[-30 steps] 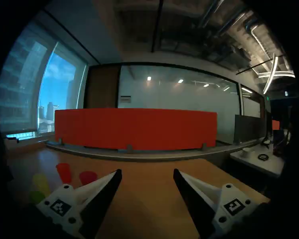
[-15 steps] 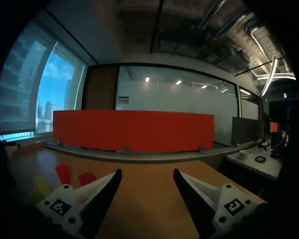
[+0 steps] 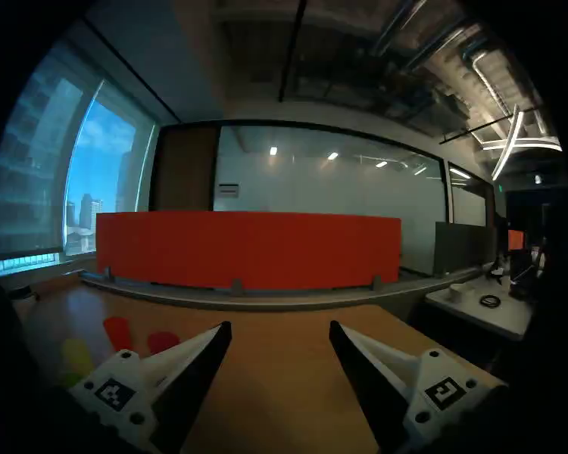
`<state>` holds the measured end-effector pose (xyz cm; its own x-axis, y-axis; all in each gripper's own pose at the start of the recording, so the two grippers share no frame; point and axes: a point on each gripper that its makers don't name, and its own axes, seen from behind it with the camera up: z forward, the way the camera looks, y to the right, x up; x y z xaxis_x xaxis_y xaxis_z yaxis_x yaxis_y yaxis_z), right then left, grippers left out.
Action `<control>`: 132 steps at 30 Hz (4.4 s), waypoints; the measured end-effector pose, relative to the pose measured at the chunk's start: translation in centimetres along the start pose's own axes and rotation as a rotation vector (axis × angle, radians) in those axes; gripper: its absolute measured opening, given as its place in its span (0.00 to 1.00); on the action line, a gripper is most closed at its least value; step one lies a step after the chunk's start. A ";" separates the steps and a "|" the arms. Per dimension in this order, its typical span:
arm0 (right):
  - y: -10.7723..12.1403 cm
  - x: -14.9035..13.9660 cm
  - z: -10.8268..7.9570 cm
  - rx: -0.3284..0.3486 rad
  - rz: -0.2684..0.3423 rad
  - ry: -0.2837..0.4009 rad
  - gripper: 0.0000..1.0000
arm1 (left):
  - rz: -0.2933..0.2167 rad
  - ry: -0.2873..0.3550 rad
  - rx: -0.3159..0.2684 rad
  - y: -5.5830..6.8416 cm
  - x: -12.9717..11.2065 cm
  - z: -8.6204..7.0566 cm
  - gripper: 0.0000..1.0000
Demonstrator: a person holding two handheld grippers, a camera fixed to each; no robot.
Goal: Pour water
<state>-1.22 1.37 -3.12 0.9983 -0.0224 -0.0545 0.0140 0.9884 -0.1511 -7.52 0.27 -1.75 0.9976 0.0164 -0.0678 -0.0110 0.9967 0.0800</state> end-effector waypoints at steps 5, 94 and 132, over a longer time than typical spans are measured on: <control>-0.2 0.1 0.1 -0.001 0.010 -0.001 1.00 | 0.001 -0.005 -0.003 -0.2 -0.7 -0.2 0.89; -2.5 -2.3 0.9 0.102 0.021 0.110 1.00 | 0.009 -0.048 -0.019 0.2 -2.9 -0.4 0.89; -2.4 -8.1 2.7 0.101 0.061 0.051 1.00 | 0.009 -0.048 -0.020 0.2 -2.9 -0.4 0.89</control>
<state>-9.14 -0.38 0.35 0.9933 0.0336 -0.1107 -0.0389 0.9982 -0.0458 -10.49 0.49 -1.93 0.9996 0.0220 -0.0196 -0.0208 0.9979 0.0610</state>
